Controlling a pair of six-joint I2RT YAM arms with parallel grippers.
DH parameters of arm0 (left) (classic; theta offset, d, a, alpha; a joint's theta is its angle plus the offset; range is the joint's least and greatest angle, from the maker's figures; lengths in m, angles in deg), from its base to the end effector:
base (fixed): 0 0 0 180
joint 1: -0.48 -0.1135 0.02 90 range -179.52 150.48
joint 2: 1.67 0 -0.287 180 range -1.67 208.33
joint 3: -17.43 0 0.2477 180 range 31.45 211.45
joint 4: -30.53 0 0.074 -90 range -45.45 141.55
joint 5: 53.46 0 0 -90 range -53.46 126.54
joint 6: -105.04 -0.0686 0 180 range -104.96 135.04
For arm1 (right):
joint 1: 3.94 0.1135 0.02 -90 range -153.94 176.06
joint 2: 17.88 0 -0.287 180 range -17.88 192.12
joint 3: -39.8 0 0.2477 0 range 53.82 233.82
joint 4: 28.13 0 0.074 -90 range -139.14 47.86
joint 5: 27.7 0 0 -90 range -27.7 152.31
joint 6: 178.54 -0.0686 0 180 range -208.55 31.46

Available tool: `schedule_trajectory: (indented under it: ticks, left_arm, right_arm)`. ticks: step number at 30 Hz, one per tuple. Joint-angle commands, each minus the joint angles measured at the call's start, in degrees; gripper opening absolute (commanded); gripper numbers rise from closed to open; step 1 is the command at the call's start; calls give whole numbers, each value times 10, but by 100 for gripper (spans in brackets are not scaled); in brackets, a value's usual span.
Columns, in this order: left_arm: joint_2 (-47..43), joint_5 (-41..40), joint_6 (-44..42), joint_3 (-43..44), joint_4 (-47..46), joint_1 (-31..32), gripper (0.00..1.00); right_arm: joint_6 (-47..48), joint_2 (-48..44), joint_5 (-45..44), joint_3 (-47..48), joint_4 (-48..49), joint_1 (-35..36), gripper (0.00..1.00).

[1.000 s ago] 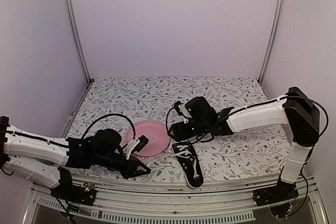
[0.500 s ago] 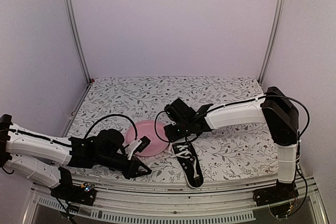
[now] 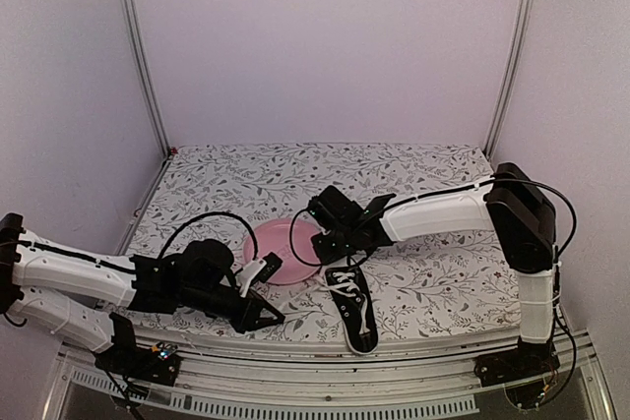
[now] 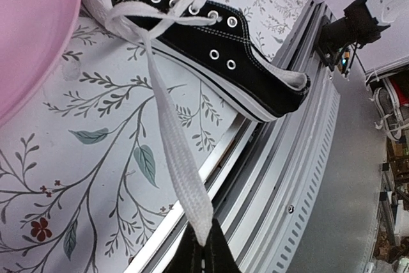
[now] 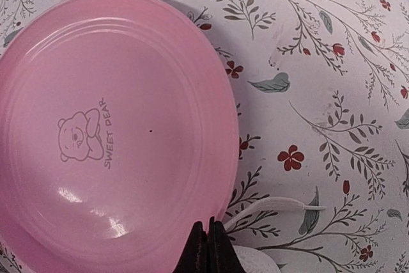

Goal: Tie the shoes

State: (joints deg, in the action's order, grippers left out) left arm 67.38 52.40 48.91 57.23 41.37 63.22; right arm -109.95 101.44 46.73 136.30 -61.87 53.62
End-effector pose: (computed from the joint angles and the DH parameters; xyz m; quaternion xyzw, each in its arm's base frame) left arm 0.0935 -0.2225 0.1703 0.2802 0.8551 -0.3952 0.1846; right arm 0.2655 0.3834 0.1508 -0.2574 0.9142 0.0811 0.3025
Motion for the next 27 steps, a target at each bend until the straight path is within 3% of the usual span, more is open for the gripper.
schedule_trajectory:
  ticks: [1,11,19,27]
  left_arm:
    - [1,-9,-2,9,3,-13,0]
    - [8,-2,7,17,7,-47,0]
    - [21,-12,9,24,40,-81,0]
    - [26,-19,19,13,76,-104,0]
  right_arm:
    - [-5,-36,-37,-2,-35,-3,2]
    - [-24,-104,25,-58,-3,-33,2]
    - [-79,-234,-70,-196,-12,-77,2]
    - [-114,-370,-89,-327,-63,-134,2]
